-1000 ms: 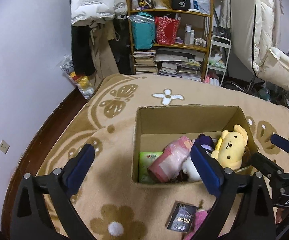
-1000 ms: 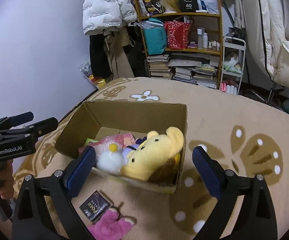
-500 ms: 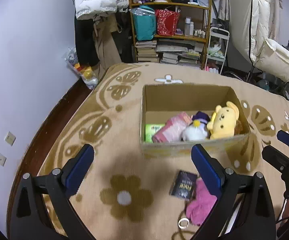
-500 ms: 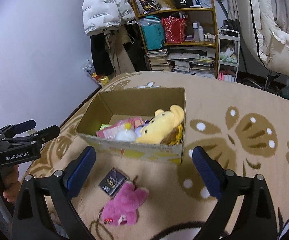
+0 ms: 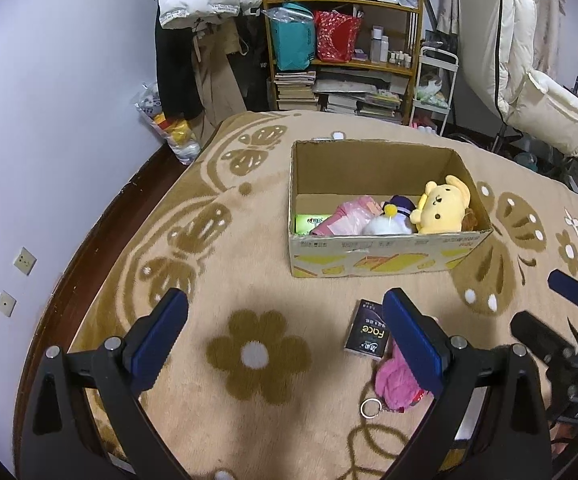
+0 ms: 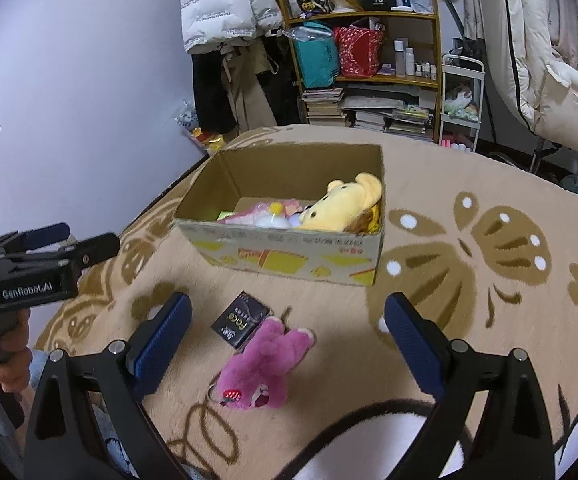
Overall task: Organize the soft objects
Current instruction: 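Lower the left tool onto the black Face tissue pack while the right tool lowers onto the pink bear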
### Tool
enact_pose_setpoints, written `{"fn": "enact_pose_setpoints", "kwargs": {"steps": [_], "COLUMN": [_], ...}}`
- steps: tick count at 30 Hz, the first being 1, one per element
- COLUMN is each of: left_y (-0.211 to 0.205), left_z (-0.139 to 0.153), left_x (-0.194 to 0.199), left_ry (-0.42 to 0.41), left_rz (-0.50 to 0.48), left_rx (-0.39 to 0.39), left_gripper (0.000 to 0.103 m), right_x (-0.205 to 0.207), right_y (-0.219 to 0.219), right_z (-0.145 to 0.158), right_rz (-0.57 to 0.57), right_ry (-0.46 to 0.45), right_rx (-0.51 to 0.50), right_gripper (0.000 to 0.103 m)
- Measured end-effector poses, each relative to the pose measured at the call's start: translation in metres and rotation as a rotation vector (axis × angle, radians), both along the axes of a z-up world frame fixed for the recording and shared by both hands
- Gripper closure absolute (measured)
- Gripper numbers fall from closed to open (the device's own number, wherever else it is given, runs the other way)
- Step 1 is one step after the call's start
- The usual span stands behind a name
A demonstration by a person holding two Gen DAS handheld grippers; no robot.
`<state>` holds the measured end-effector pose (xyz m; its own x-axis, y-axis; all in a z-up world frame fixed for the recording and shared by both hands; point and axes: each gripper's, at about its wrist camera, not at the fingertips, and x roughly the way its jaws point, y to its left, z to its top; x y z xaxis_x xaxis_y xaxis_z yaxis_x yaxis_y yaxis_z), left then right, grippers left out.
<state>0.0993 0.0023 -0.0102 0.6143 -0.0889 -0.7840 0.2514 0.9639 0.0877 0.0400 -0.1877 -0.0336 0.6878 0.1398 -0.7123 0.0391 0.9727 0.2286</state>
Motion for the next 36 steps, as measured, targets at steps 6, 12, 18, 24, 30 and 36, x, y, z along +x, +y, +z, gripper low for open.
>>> {"fn": "enact_pose_setpoints", "kwargs": {"steps": [6, 12, 18, 24, 30, 36], "left_y": [-0.002, -0.008, -0.014, -0.020, -0.025, -0.034], "left_z": [-0.012, -0.030, -0.037, -0.050, -0.065, -0.074], "left_x": [0.003, 0.011, 0.018, 0.029, 0.037, 0.041], "left_ry": [0.047, 0.110, 0.123, 0.153, 0.201, 0.225], "left_rz": [-0.022, -0.048, -0.059, -0.064, -0.066, -0.082], "left_rx": [0.018, 0.049, 0.047, 0.037, 0.025, 0.033], "left_gripper": [0.006, 0.006, 0.006, 0.006, 0.006, 0.006], "right_x": [0.000, 0.008, 0.018, 0.028, 0.037, 0.042], "right_y": [0.013, 0.020, 0.028, 0.030, 0.025, 0.021], "right_z": [-0.009, -0.027, -0.045, -0.059, -0.072, -0.084], "right_rz": [0.022, 0.045, 0.070, 0.077, 0.065, 0.054], "right_ry": [0.014, 0.063, 0.103, 0.128, 0.162, 0.201], "right_rx": [-0.016, -0.020, -0.034, -0.031, -0.011, 0.009], "right_gripper": [0.002, 0.002, 0.002, 0.002, 0.002, 0.002]}}
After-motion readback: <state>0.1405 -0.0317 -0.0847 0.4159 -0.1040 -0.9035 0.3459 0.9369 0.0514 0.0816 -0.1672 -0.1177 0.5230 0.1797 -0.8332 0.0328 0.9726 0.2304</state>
